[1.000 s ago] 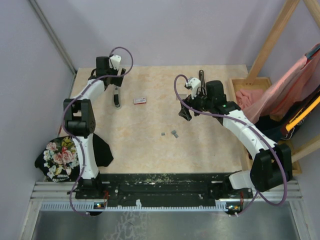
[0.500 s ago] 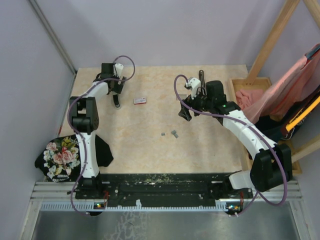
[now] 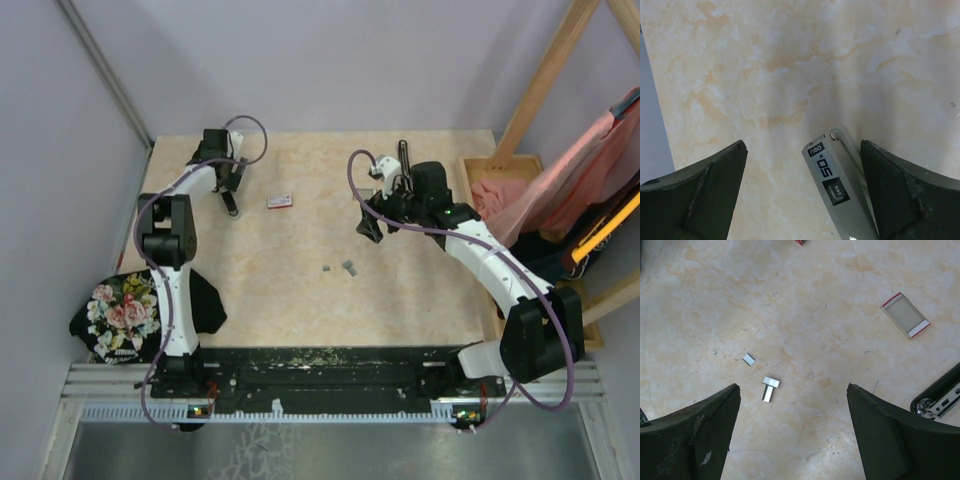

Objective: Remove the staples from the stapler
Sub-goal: Adjust the stapler at the center of the board.

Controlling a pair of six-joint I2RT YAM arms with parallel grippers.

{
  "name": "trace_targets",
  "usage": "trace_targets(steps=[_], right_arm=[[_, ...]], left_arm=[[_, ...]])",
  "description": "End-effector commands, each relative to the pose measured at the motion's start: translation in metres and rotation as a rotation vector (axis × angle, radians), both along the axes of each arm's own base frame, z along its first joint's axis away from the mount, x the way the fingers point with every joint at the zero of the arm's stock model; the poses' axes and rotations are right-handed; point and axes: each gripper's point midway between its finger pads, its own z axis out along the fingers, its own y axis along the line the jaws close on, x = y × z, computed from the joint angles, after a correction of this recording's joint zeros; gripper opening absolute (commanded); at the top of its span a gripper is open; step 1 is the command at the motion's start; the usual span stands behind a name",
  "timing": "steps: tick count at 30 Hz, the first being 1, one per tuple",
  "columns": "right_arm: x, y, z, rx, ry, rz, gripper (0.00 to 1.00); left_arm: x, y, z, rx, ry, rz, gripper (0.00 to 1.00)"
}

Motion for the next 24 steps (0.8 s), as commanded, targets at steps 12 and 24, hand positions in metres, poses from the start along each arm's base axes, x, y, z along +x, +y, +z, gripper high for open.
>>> trace_targets(steps=[12,24], right_arm=[[0.003,0.007,0.012,0.040,-0.038,0.030,0.87],[0.002,0.008,0.008,0.038,-0.031,0.036,0.87]], left_arm=[[-0.026,0.047,0.016,-0.005,0.015,0.100,1.00],[-0.013,0.081,0.012,0.093,0.030,0.146,1.00]])
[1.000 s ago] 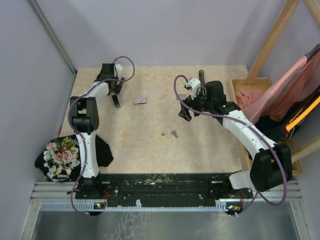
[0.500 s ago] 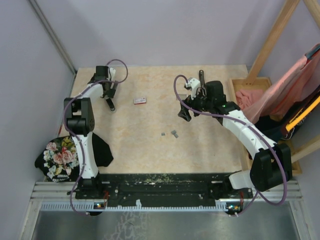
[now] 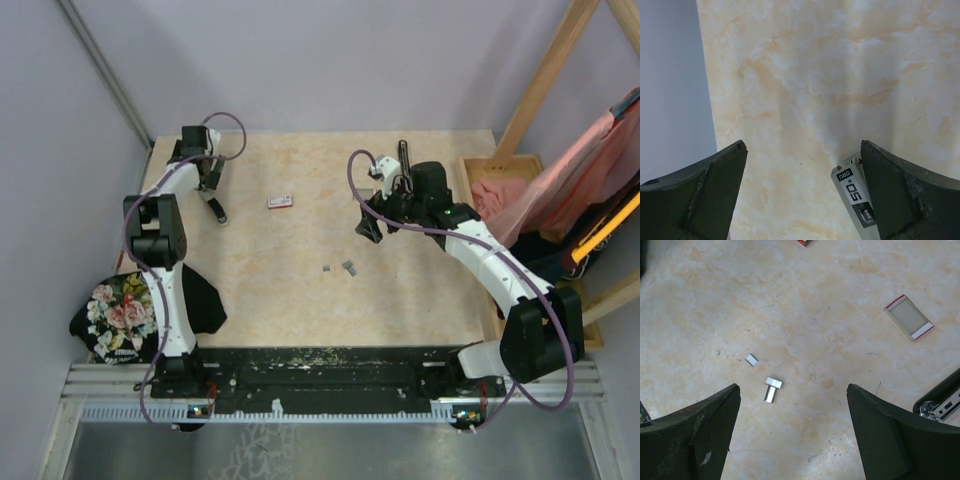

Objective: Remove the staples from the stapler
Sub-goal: Adjust the stapler at the center of the board.

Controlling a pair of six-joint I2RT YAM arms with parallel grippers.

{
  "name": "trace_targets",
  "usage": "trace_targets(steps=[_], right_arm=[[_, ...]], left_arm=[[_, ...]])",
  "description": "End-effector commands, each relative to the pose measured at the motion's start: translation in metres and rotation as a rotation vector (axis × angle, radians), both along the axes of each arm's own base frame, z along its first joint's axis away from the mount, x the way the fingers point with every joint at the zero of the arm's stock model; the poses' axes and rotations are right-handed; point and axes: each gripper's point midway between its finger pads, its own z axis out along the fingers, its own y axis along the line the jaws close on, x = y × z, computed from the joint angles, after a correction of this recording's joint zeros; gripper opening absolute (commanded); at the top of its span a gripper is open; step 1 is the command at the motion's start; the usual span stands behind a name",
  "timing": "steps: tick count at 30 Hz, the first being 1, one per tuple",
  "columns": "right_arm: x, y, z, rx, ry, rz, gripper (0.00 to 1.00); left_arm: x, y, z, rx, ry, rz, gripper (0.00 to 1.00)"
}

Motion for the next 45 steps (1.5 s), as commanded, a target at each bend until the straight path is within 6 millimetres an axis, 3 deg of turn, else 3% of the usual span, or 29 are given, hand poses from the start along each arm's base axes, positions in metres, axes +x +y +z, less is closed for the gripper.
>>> trace_targets(steps=[1,7,19,23,26,29,33,38,45], right_arm=[[0.004,0.006,0.007,0.029,-0.031,0.023,0.87],[0.003,0.006,0.006,0.027,-0.029,0.024,0.87],[0.003,0.006,0.005,0.029,-0.025,0.027,0.87],[0.003,0.007,0.004,0.028,-0.020,0.027,0.87],[0.003,0.007,0.003,0.027,-0.018,0.028,0.87],[0.003,0.007,0.003,0.026,-0.017,0.028,0.87],[0.003,0.006,0.002,0.022,-0.017,0.029,0.87],[0.002,0.007,0.002,0.022,-0.016,0.037,0.88],[0.002,0.007,0.002,0.021,-0.015,0.040,0.88]], left_arm=[[0.001,0.017,-0.007,0.039,0.027,0.010,1.00],[-0.007,0.017,-0.017,0.029,0.081,-0.027,1.00],[-0.051,0.026,-0.014,-0.060,0.170,-0.037,0.96],[-0.053,0.028,0.001,-0.088,0.148,-0.042,0.95],[-0.045,0.028,0.029,-0.096,0.070,-0.078,1.00],[-0.037,0.024,0.066,-0.064,-0.020,-0.164,1.00],[-0.037,0.017,0.088,0.007,-0.034,-0.323,1.00],[-0.061,-0.005,0.091,0.009,0.026,-0.627,1.00],[-0.101,-0.030,0.067,0.010,0.146,-0.929,1.00]])
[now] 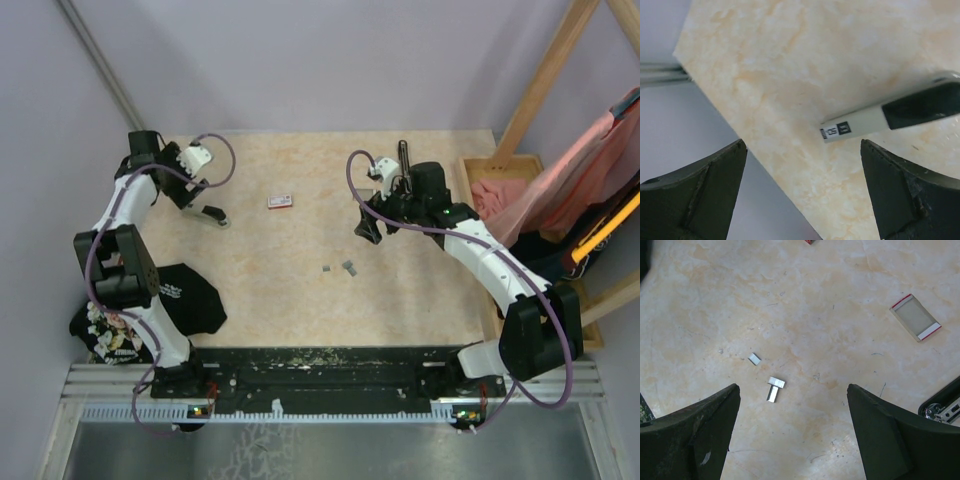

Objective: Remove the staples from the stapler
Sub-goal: Adjust the stapler at the center of the board, then pick up the stapler from the center of the board.

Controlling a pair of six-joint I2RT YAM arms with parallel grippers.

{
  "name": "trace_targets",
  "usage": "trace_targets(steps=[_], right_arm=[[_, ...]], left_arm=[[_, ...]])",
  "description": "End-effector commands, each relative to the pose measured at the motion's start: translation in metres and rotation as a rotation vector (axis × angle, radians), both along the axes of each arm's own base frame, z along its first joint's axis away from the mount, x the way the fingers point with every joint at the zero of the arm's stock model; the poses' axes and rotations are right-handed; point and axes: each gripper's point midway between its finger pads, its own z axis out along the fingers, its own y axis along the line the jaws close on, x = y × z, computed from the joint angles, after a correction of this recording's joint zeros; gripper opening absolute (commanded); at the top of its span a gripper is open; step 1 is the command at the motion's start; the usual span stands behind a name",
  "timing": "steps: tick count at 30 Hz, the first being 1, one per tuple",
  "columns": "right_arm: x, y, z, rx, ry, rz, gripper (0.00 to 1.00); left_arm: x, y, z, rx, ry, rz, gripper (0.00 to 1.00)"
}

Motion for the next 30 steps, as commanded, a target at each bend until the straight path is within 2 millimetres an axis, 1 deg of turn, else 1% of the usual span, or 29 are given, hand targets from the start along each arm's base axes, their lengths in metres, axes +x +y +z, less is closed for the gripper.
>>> trace_targets(steps=[1,2,5,11,18,21,25,28,29,30], right_arm=[[0.003,0.004,0.006,0.015,-0.030,0.023,0.88],[0.003,0.004,0.006,0.014,-0.031,0.023,0.88],[0.003,0.004,0.005,0.013,-0.029,0.024,0.88],[0.003,0.004,0.004,0.012,-0.026,0.027,0.88],[0.003,0.004,0.000,0.010,-0.018,0.030,0.88],[0.003,0.004,0.000,0.008,-0.016,0.029,0.88],[0.003,0.004,-0.001,0.007,-0.014,0.028,0.88],[0.003,0.004,-0.001,0.005,-0.014,0.028,0.88],[0.003,0.004,-0.001,0.005,-0.016,0.029,0.88],[0.003,0.004,-0.001,0.003,-0.016,0.029,0.88]], left_arm=[[-0.029,-0.026,-0.018,-0.012,0.110,-0.276,1.00],[-0.030,-0.027,-0.018,-0.018,0.116,-0.302,1.00],[-0.044,-0.036,-0.031,-0.055,0.196,-0.386,1.00],[-0.057,-0.053,-0.055,-0.064,0.232,-0.560,1.00],[-0.055,-0.057,-0.072,-0.050,0.235,-0.635,1.00],[-0.051,-0.061,-0.077,-0.039,0.226,-0.649,1.00],[-0.046,-0.067,-0.085,-0.014,0.229,-0.667,0.98],[-0.045,-0.073,-0.091,-0.003,0.238,-0.679,0.94],[-0.039,-0.073,-0.090,0.009,0.218,-0.680,0.94],[-0.038,-0.076,-0.092,0.009,0.215,-0.686,0.93]])
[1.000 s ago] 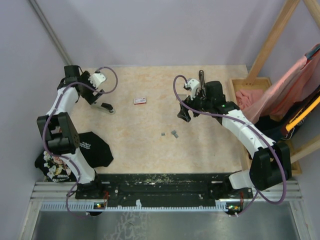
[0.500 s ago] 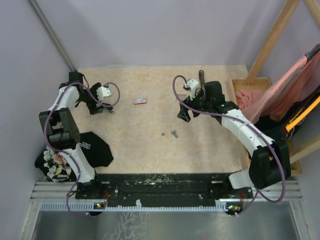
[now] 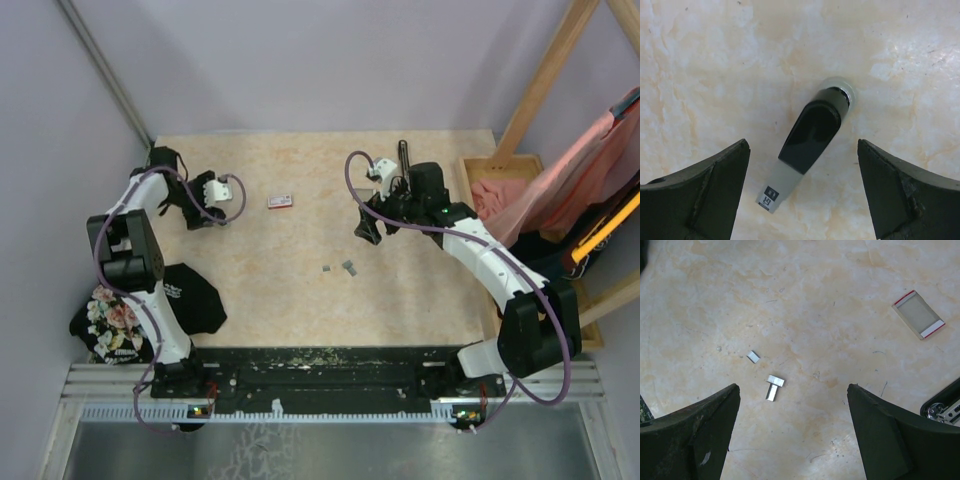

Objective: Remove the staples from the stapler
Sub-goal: Pick up the stapler from the center of the board.

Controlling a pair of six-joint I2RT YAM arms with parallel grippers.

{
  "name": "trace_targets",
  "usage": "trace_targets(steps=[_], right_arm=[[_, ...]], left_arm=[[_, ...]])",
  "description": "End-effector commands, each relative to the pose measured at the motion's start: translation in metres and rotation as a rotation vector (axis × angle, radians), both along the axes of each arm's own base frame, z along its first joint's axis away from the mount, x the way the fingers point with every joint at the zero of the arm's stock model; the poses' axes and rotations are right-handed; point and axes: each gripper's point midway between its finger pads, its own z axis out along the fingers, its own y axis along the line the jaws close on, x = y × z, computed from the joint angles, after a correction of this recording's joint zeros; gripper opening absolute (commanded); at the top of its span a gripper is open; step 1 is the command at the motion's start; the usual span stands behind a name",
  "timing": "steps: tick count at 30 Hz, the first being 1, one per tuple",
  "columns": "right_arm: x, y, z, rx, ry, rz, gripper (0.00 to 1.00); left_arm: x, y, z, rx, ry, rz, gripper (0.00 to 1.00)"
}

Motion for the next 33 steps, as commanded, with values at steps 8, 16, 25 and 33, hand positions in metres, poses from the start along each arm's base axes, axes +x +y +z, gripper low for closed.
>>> trace_targets(steps=[8,16,25,33], right_arm=[[0.002,0.003,0.004,0.010,-0.030,0.026,0.88],[0.002,0.004,0.004,0.010,-0.031,0.029,0.88],[0.002,0.004,0.005,0.014,-0.032,0.032,0.88],[0.000,0.004,0.009,0.018,-0.043,0.035,0.88]], left_arm=[[0.005,-0.024,-0.025,0.025,0.011,-0.073,0.75],[0.006,-0.033,-0.025,0.003,0.019,-0.051,0.53],[0.024,-0.062,-0.015,0.003,-0.059,0.077,0.40],[0.013,-0.108,-0.012,-0.044,-0.051,0.121,0.27]])
